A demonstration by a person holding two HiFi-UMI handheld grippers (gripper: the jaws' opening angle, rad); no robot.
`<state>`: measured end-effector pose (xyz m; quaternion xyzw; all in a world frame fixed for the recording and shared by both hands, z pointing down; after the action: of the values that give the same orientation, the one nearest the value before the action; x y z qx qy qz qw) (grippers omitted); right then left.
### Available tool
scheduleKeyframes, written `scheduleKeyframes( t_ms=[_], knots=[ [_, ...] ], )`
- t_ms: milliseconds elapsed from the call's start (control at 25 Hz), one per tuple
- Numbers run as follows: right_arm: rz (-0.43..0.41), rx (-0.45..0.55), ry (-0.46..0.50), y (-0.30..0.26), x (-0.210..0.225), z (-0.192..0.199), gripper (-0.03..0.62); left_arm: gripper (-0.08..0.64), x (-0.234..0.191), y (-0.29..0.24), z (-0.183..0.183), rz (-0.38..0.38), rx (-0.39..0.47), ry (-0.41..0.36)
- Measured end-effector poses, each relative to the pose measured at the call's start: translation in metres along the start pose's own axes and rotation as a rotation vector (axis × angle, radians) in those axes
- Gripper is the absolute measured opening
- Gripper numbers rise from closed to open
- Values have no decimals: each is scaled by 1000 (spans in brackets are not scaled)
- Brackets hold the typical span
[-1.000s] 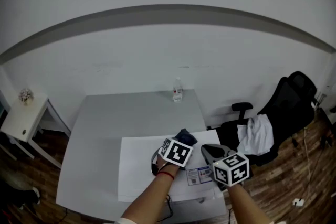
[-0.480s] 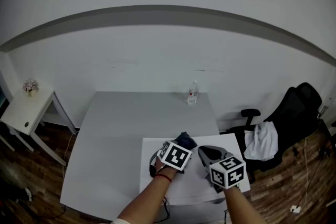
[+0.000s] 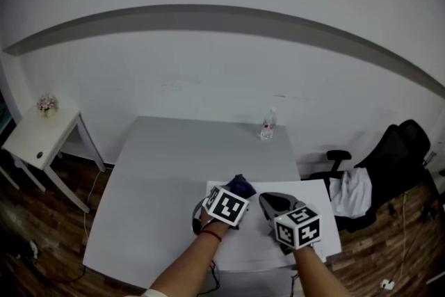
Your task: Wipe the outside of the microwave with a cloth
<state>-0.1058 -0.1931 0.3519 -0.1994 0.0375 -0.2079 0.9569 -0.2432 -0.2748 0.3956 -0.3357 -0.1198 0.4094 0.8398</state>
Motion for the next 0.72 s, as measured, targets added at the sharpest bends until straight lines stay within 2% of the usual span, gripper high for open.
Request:
scheduleKeyframes(
  t_ms=[160, 400, 600, 720],
  knots=[
    [-38, -6, 21, -9, -11, -2, 34, 63, -14, 13, 8, -30, 21, 25],
    [-141, -28, 79, -27, -24, -13, 34, 63, -35, 33, 20, -66, 34, 89],
    [-219, -34, 128, -43, -37, -23, 34, 63, -44, 45, 35, 8, 133, 188],
    [-237, -47, 142, -53, -49, -22, 34, 63, -50, 52, 44, 36, 180, 196]
  ],
)
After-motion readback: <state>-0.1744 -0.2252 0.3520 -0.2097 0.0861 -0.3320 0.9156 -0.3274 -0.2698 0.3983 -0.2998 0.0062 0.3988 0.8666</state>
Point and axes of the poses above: the fingertips, and each gripper's own axes: y backward along the fingers, x to its right, z out of its underside, the point moved 10 cm from there along y, backward along the fingers, and after that the axes turned 2 degrees about z, right-handed, at the moved point
